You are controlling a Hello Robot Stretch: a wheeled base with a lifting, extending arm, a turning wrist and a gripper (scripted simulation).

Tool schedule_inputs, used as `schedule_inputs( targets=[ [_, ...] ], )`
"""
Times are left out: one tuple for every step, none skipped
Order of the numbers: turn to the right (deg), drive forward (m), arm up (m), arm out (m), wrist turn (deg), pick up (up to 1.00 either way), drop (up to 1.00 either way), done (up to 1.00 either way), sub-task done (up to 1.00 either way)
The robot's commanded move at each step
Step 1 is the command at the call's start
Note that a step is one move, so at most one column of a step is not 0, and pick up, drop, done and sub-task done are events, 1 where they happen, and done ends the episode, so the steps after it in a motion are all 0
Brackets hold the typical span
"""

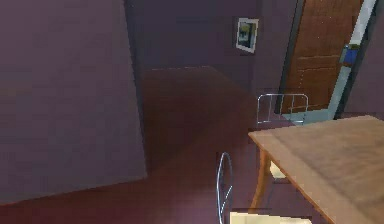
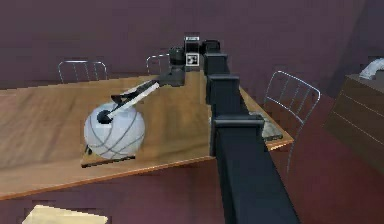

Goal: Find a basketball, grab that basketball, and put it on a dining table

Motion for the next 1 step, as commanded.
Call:
schedule_inputs(
  targets=[
    [0.0,0.00,0.00,0.00,0.0,0.00,0.00,1.00,0.00]
  ],
)
